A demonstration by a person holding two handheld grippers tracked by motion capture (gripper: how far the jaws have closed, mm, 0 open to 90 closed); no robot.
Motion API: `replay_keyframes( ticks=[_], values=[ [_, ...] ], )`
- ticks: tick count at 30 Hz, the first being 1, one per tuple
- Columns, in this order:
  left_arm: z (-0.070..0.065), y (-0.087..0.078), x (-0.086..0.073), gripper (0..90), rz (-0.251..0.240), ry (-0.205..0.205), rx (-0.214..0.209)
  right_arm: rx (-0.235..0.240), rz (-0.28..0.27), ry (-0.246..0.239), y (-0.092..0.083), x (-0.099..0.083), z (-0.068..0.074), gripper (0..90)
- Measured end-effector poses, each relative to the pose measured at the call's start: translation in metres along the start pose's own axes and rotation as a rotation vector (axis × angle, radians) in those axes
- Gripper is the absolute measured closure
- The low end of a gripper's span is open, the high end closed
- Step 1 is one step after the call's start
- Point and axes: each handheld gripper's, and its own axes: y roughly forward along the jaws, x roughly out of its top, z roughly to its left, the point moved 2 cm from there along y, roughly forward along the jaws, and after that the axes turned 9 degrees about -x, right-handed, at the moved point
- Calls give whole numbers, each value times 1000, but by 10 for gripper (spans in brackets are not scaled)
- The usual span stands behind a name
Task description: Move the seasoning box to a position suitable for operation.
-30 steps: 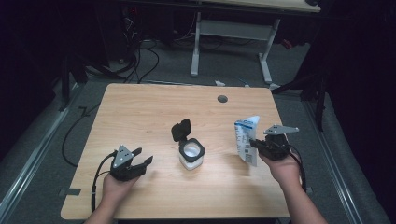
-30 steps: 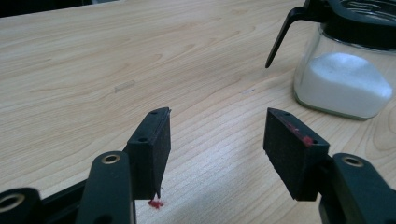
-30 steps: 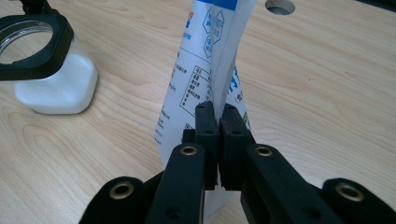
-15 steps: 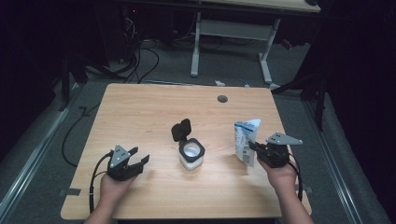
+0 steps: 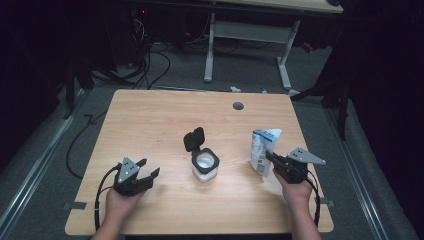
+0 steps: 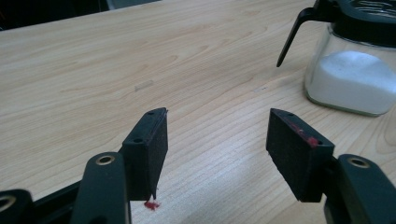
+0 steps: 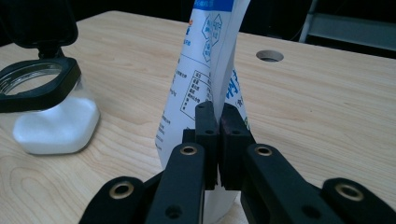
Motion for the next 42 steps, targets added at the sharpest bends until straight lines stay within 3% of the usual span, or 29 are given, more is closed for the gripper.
replay_keyframes(
  ticks=[4,6,16,21,26,28,31,35,42],
  values=[
    [-3,-3,0,393,0,29,25,-6,-28,13,0,-5,-2,882],
    [-4,-4,-1,397,5,40,40,-21,-26,-11,-1,-4,-2,883],
    [-3,-8,-1,398,-6,-4,31,-47,-48,-12,-3,-4,-7,883],
    [-7,1,7,397,1,-18,4,-47,-46,-1,-1,-5,-9,882],
    [-13,8,5,401,11,-21,6,-46,-44,2,2,-5,-9,882],
    [-14,5,4,402,7,-6,18,-49,-44,4,3,-6,-9,882],
    [-10,-2,-1,403,3,-15,30,-51,-47,-1,6,-7,-10,882],
    [-5,-10,-6,403,-5,-72,6,-54,-48,18,9,-10,-14,881],
    [-3,-16,-9,402,-7,-61,9,-65,-62,15,8,-14,-14,862]
  ],
)
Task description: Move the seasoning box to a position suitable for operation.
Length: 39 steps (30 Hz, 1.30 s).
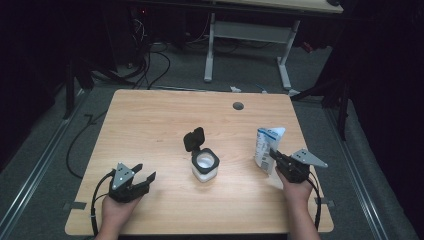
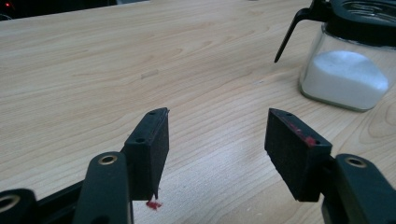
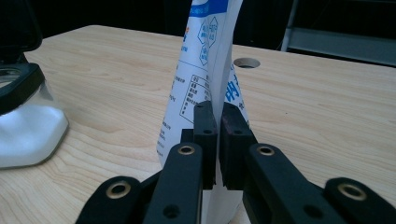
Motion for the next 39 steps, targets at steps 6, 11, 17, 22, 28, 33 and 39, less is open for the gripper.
replay_keyframes(
  ticks=[6,11,17,22,28,33,39],
  values=[
    [1,1,-1,401,6,7,4,-7,0,-12,-3,0,2,838],
    [2,0,-1,401,5,4,6,-6,0,-8,-3,0,2,837],
    [2,0,-2,401,3,1,8,-7,1,-9,-3,0,3,824],
    [3,0,-2,401,8,0,6,-11,-2,-10,-3,0,3,823],
    [2,0,-2,401,9,1,8,-8,-3,-5,-3,0,4,798],
    [2,1,-2,401,12,1,9,-8,4,-3,-2,-1,5,765],
    [3,0,-2,401,11,-2,9,-11,7,8,0,0,6,712]
  ],
)
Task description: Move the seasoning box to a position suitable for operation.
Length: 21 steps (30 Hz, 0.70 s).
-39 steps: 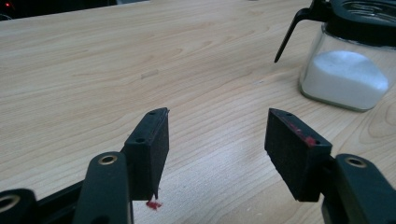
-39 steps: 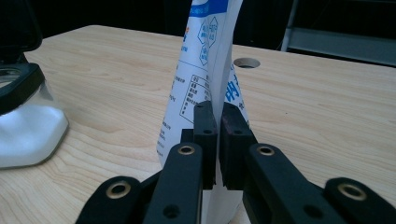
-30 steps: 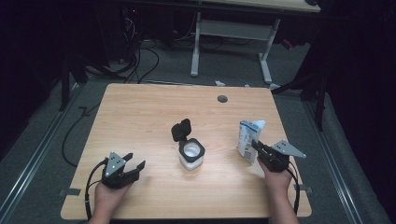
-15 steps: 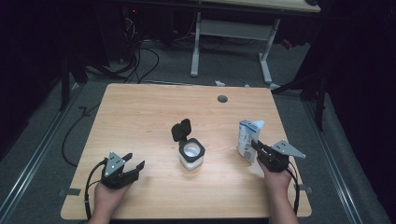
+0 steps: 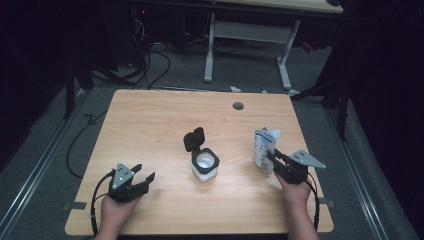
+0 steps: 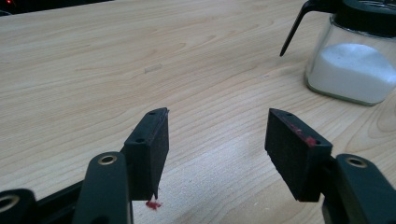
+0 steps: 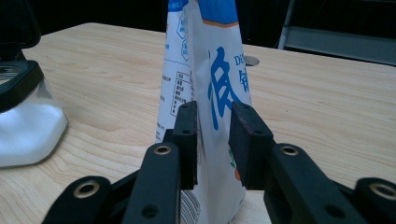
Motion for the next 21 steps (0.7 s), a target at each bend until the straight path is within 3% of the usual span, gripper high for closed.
replay_keyframes(
  ticks=[21],
  values=[
    [-3,2,2,391,15,4,-6,-26,27,13,6,0,5,518]
  ],
)
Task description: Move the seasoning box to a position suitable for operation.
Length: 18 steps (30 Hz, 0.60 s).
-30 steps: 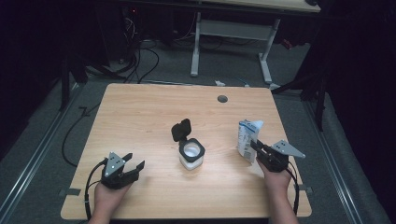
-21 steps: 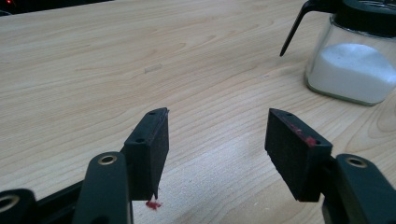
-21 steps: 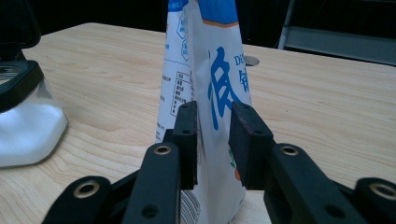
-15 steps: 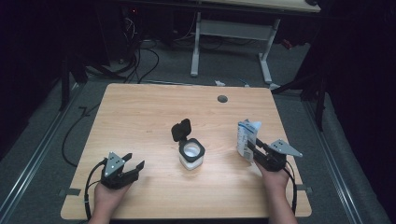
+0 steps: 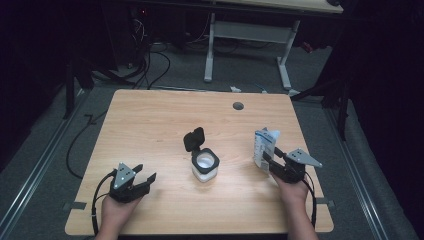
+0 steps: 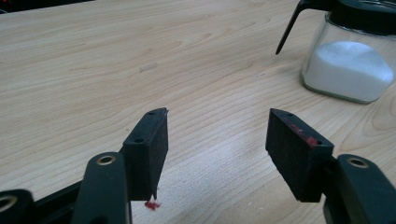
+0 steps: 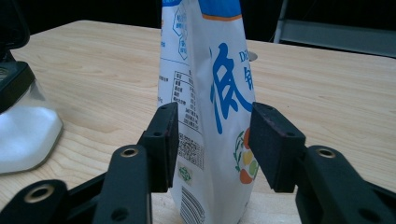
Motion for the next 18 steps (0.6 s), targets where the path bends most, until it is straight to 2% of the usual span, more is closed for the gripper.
replay_keyframes(
  ticks=[6,9,15,18],
  values=[
    [1,3,0,362,19,-10,20,-15,5,26,0,-1,-1,461],
    [0,4,0,357,31,-2,22,-18,19,21,0,-2,-1,452],
    [-1,7,0,337,43,1,38,-24,11,36,-6,-4,-3,454],
    [-2,11,1,325,66,7,39,-25,5,36,-9,-5,-5,454]
  ],
)
